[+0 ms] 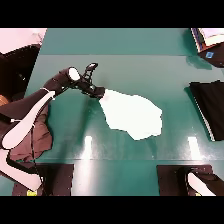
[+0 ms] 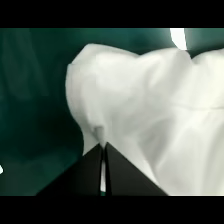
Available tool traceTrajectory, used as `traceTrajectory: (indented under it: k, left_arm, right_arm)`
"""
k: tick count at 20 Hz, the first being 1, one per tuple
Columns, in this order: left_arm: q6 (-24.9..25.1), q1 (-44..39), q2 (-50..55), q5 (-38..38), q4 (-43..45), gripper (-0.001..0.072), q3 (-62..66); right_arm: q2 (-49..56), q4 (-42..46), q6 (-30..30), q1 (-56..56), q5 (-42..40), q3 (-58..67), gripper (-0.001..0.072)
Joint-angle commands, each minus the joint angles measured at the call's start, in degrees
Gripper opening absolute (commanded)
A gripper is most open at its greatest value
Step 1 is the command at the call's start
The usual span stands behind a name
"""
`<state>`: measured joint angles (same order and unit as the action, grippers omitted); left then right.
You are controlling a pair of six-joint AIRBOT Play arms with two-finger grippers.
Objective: Fold the shirts.
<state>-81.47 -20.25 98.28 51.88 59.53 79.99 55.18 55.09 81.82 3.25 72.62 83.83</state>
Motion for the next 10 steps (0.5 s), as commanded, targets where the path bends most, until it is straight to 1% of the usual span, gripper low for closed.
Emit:
traceTrajectory:
  k: [1, 3, 4, 6, 8, 10]
  left_arm:
    - [-0.81, 0.63, 0.04, 0.68, 0.28, 0.0021, 1.33]
    - [-0.74, 3.63, -1.38, 5.31, 1.73, 0.0021, 4.76]
    - [-0.74, 5.46, -2.6, 6.47, 2.67, 0.0021, 6.4]
    - [-0.57, 9.6, -6.1, 7.28, 4.15, 0.0021, 8.87]
    - [-0.57, 12.5, -9.29, 7.17, 5.01, 0.0021, 9.88]
    - [-0.55, 13.84, -10.95, 7.69, 5.92, 0.0021, 9.97]
  right_arm:
    - [1.42, 0.52, 0.04, 1.31, 0.13, 0.0, 0.0021]
    - [1.38, 3.69, 1.31, 1.31, 2.45, -0.02, 0.0021]
    - [1.38, 6.54, 3.13, 1.31, 4.63, -0.61, 0.0021]
    - [1.36, 9.94, 4.35, 1.31, 7.37, -4.66, 0.0021]
    - [1.4, 10.49, 4.37, 1.31, 6.34, -11.93, 0.0021]
    - [1.42, 10.36, 4.5, 1.31, 1.33, -20.81, 0.0035]
